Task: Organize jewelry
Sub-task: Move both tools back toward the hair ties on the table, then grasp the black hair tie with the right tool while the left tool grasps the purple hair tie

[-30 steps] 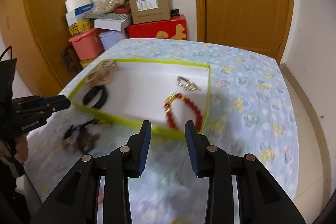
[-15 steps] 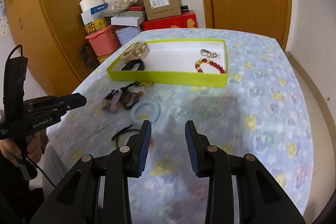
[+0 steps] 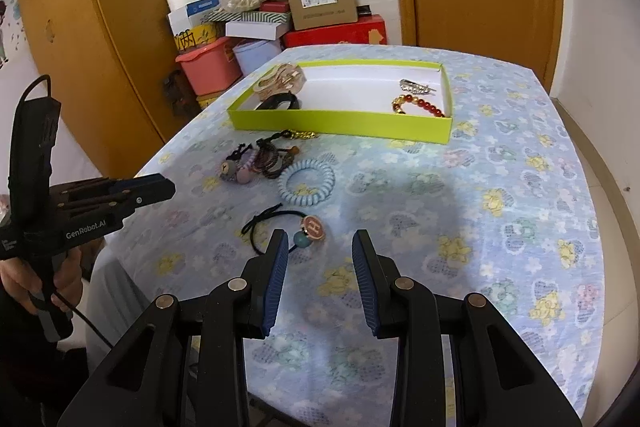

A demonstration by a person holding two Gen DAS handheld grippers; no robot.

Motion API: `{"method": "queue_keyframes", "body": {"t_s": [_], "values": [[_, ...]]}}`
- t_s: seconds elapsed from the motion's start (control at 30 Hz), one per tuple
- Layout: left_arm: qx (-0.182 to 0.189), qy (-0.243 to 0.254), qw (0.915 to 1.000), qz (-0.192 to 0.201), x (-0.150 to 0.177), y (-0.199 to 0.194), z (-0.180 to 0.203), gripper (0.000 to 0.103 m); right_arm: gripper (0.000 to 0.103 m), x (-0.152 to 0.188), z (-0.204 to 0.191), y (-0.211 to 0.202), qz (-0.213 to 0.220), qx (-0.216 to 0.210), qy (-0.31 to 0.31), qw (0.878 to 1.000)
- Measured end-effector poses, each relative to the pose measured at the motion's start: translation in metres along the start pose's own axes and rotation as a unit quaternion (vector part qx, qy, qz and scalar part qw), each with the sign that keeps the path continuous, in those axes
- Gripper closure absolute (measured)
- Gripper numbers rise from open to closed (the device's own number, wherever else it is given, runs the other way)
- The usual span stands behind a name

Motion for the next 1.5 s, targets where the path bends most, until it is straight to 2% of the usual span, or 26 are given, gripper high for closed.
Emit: {"method": "queue_keyframes", "body": {"t_s": [0.6, 0.87, 0.9, 0.93, 1.0, 1.27, 1.47, 1.5], "values": [[0.011, -0.002, 0.9999, -0.001, -0.004, 0.010, -0.003, 0.071, 0.069, -0.002, -0.014, 0.047, -0.039, 0.011, -0.026, 0.999], [0.018, -0.003, 0.9998, -0.001, -0.014, 0.021, -0.006, 0.070, 0.069, -0.002, -0.017, 0.068, -0.052, 0.021, -0.043, 0.997], [0.021, -0.002, 0.9998, -0.001, -0.016, 0.024, -0.005, 0.070, 0.073, -0.002, -0.017, 0.068, -0.049, 0.023, -0.046, 0.997], [0.023, -0.001, 0.9997, -0.002, -0.017, 0.027, -0.005, 0.070, 0.082, -0.001, -0.016, 0.068, -0.048, 0.026, -0.047, 0.997], [0.026, 0.003, 0.9996, -0.005, -0.021, 0.033, -0.002, 0.070, 0.085, -0.002, -0.014, 0.068, -0.046, 0.029, -0.048, 0.997], [0.028, 0.013, 0.9992, -0.025, -0.031, 0.064, 0.005, 0.070, 0.086, -0.005, -0.001, 0.063, -0.046, 0.021, -0.036, 0.998], [0.018, 0.017, 0.9995, -0.020, -0.033, 0.066, 0.005, 0.070, 0.086, -0.005, 0.002, 0.061, -0.047, 0.016, -0.035, 0.998], [0.014, 0.018, 0.9995, -0.020, -0.033, 0.066, 0.005, 0.073, 0.086, -0.005, 0.003, 0.061, -0.047, 0.015, -0.034, 0.998]]}}
Point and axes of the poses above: each gripper's, at about its wrist camera, not at the fingertips, and y roughly the way its jaws point, z to its right, x to its underside, the point moved 2 cm from there along y, roughly the way its jaws point, and after that the axes turned 15 degrees about y, right-handed, at the moved point
